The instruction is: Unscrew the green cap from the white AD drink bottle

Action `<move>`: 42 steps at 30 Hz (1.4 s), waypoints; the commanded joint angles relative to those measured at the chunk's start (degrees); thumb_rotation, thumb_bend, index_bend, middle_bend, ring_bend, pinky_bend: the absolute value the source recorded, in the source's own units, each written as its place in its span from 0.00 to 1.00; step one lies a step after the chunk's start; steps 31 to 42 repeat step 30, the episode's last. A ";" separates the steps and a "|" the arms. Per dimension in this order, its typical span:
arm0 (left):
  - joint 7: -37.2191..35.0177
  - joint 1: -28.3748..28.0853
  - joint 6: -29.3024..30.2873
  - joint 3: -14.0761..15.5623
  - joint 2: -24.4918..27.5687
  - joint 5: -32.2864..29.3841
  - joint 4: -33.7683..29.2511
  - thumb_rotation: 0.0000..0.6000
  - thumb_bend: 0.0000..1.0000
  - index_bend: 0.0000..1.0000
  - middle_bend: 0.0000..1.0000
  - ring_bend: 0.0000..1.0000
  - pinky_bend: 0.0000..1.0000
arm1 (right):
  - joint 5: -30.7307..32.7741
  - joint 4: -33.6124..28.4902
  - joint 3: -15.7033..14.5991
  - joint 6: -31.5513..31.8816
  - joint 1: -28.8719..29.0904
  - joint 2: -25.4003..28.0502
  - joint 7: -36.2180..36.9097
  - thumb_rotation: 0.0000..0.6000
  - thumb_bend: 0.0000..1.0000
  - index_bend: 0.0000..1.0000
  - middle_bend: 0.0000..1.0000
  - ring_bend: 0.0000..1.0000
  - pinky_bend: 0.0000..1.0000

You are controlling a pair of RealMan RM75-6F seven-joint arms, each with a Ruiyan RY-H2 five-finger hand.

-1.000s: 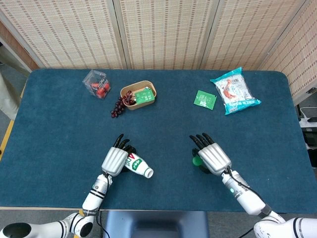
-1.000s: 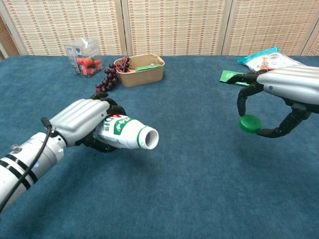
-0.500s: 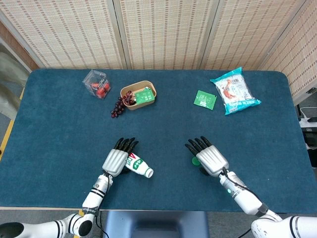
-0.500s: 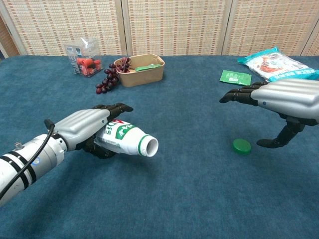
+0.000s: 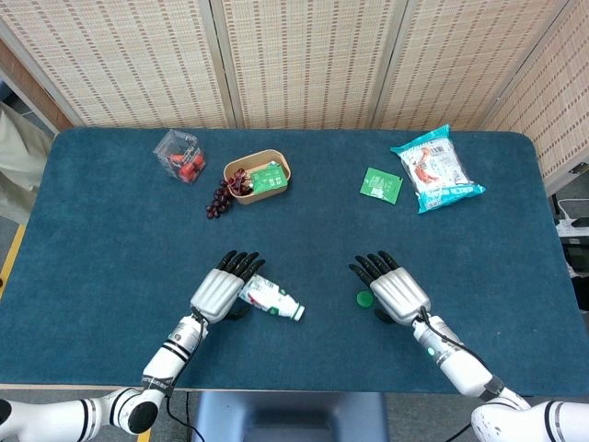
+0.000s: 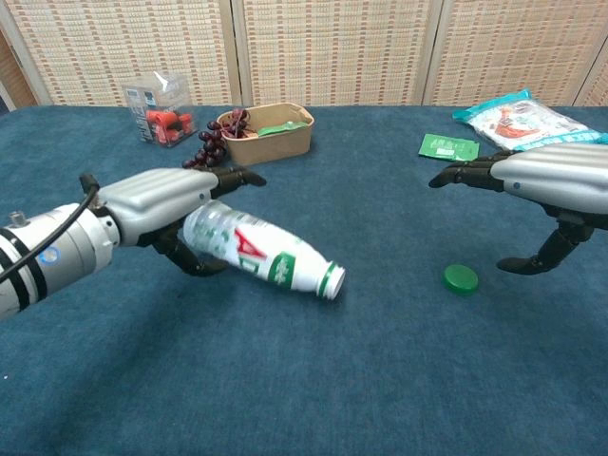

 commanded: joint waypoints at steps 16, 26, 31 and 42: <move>-15.79 11.94 16.22 13.05 17.75 20.20 -9.05 1.00 0.39 0.00 0.00 0.00 0.00 | -11.96 -7.50 -3.05 18.74 -12.38 8.38 3.46 1.00 0.23 0.00 0.00 0.00 0.00; -25.37 30.42 41.67 21.28 21.12 29.89 9.19 1.00 0.39 0.00 0.00 0.00 0.00 | -18.86 -3.26 -6.01 37.24 -27.23 5.23 4.88 1.00 0.22 0.00 0.00 0.00 0.00; -28.99 31.48 43.59 19.55 22.73 29.34 9.00 1.00 0.39 0.00 0.00 0.00 0.00 | -20.51 -1.91 -4.88 38.10 -28.32 4.53 6.21 1.00 0.22 0.00 0.00 0.00 0.00; -28.99 31.48 43.59 19.55 22.73 29.34 9.00 1.00 0.39 0.00 0.00 0.00 0.00 | -20.51 -1.91 -4.88 38.10 -28.32 4.53 6.21 1.00 0.22 0.00 0.00 0.00 0.00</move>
